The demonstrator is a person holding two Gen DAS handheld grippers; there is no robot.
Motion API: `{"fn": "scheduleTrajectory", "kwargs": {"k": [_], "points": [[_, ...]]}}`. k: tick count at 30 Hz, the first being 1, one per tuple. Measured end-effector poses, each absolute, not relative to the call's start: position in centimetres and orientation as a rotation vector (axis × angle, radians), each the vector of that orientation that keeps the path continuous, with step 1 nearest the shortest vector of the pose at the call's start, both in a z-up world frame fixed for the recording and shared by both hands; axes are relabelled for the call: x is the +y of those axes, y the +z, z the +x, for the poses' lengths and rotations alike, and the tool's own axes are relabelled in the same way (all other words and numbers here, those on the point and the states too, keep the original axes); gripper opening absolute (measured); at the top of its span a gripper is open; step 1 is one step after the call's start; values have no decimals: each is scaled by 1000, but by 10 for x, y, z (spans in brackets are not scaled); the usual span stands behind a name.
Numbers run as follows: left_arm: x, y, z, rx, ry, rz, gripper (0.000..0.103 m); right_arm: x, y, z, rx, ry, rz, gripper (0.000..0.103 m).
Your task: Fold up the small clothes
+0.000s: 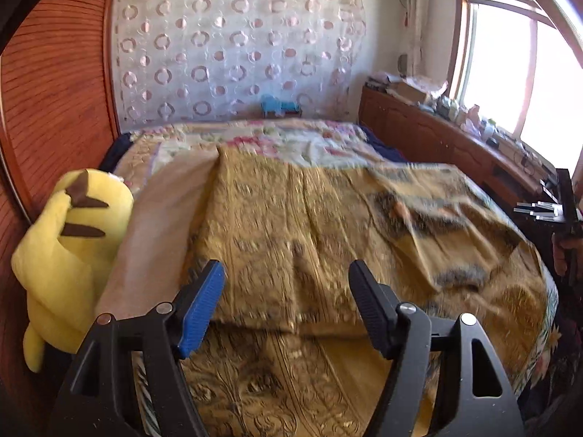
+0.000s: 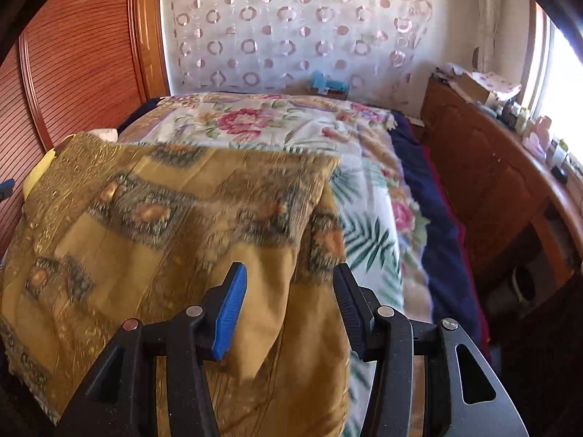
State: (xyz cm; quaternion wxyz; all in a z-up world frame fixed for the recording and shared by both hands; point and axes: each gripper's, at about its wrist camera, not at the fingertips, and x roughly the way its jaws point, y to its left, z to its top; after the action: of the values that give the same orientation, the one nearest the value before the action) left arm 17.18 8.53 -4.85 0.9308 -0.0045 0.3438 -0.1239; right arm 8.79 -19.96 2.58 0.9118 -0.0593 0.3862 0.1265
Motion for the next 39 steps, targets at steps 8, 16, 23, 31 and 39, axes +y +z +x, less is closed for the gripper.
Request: {"fn": "scheduleTrajectory", "kwargs": {"k": [8,16,23,31,39], "points": [[70,-89,172,815,-259,35,72,-233,13,94,830,274,-36,51],[61,-100,177,887,-248,106,78,-219,-1,102,848,305,-20,51],[57,-102,177,899,-256,116,91,-212,-20,121,884,303,-8,51],[57,-103,179,905,-248,114,94,-205,-28,117,841,288,-49,51],[60,-102,175,921,-254,122,91,-200,-32,118,837,279,-74,51]]}}
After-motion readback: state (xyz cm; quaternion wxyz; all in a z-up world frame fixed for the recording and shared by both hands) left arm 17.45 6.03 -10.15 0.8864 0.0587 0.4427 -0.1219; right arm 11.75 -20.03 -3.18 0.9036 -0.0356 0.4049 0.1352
